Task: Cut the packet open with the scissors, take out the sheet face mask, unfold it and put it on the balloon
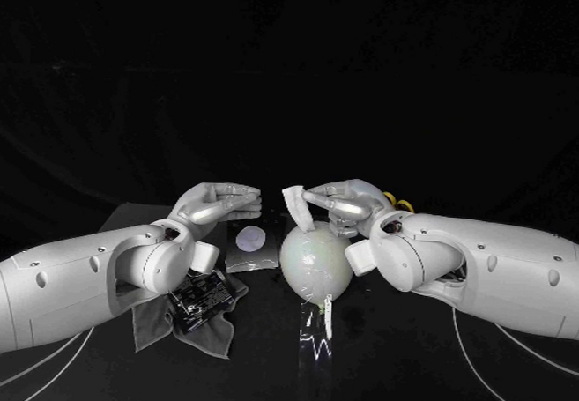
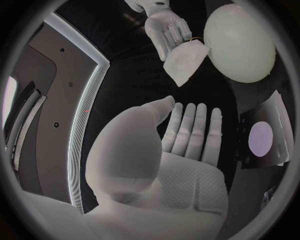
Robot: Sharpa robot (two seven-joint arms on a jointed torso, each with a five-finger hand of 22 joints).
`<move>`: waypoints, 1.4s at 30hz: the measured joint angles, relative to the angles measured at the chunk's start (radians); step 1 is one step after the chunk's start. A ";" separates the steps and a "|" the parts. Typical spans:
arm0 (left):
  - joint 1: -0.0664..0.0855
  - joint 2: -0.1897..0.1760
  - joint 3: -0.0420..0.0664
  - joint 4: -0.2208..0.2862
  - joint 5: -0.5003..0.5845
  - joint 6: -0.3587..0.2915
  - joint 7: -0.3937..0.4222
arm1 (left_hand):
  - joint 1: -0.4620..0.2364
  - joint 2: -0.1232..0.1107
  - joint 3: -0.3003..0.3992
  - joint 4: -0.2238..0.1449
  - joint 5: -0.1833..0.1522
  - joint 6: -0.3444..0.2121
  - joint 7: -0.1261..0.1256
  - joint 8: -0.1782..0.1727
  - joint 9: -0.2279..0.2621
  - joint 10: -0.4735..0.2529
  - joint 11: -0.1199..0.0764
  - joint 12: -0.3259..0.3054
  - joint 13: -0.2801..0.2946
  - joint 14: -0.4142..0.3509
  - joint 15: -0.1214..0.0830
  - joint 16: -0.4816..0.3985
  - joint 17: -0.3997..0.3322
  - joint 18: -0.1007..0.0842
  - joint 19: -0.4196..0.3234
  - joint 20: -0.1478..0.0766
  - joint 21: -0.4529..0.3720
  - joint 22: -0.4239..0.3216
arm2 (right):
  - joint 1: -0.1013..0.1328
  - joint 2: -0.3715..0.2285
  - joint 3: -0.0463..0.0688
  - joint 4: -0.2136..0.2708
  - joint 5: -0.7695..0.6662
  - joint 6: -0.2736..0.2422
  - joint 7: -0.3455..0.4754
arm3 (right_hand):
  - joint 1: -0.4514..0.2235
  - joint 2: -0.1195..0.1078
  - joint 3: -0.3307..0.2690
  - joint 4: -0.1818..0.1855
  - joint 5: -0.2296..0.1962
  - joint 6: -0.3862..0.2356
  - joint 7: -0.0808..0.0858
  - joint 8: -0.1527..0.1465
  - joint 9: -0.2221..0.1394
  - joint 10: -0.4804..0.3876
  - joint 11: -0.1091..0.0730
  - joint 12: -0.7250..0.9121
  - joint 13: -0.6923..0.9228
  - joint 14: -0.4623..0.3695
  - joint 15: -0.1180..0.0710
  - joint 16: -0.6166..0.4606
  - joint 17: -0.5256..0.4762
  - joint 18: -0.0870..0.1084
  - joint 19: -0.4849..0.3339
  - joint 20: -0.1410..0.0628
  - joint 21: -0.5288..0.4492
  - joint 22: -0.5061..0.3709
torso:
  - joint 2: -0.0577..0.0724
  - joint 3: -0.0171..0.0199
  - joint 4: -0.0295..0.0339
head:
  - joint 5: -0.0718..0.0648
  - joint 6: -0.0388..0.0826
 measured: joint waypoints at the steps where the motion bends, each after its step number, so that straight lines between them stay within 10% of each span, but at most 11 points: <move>1: 0.000 -0.003 0.001 0.009 -0.015 -0.002 0.001 | -0.007 0.007 0.000 0.000 0.000 0.019 -0.005 0.015 0.007 0.038 -0.014 0.024 0.008 0.035 -0.013 0.033 0.015 0.009 0.026 -0.003 0.015 0.006 | 0.000 0.001 0.000 -0.001 0.000 -0.001 0.000 | 0.000 0.000 0.003 -0.003 0.000 -0.001 -0.001 0.000 0.000 0.000 0.000 0.000 0.000 0.000 0.000 0.000 0.000 0.000 0.000 0.000 0.000 0.000 | 0.000 -0.0001 0.0000 | 0.000 0.000; 7: 0.000 0.000 0.006 0.041 -0.097 -0.011 -0.003 | -0.064 0.017 -0.035 0.018 0.000 0.068 -0.047 0.051 0.019 0.167 -0.076 0.102 0.030 0.156 -0.078 0.200 0.094 0.080 0.156 -0.024 0.097 0.043 | 0.000 0.005 0.000 -0.002 0.000 -0.005 0.000 | -0.003 -0.003 0.004 -0.004 0.005 -0.001 -0.001 0.000 0.000 0.000 0.000 0.000 0.001 0.000 0.000 -0.001 0.000 0.000 0.000 0.000 0.004 0.000 | 0.000 0.0000 -0.0005 | 0.000 -0.001; 15: 0.003 0.037 0.009 0.046 -0.169 -0.031 -0.027 | -0.125 -0.012 -0.079 0.057 0.000 0.069 -0.049 0.046 0.011 0.195 -0.092 0.121 0.037 0.219 -0.110 0.341 0.162 0.080 0.231 -0.054 0.154 0.069 | 0.000 0.009 0.000 -0.002 -0.004 -0.007 -0.001 | -0.007 -0.007 0.007 -0.007 0.005 -0.002 -0.002 0.011 0.000 0.000 0.000 -0.001 0.001 0.000 0.000 -0.001 0.001 0.000 0.000 0.000 0.004 0.001 | -0.001 0.0003 -0.0019 | 0.002 -0.001; 42: 0.017 0.090 0.011 0.032 -0.211 -0.081 -0.097 | -0.141 -0.021 -0.116 0.105 0.000 0.056 -0.040 0.020 -0.004 0.173 -0.071 0.116 0.037 0.183 -0.102 0.450 0.218 0.079 0.240 -0.063 0.174 0.082 | 0.000 0.011 0.000 0.018 -0.021 -0.005 -0.007 | -0.014 -0.014 0.019 -0.013 0.002 -0.002 -0.002 0.023 0.000 0.000 0.000 0.000 0.000 -0.002 0.002 -0.001 0.000 0.000 0.002 -0.002 0.003 0.000 | -0.001 0.0001 0.0002 | 0.002 0.007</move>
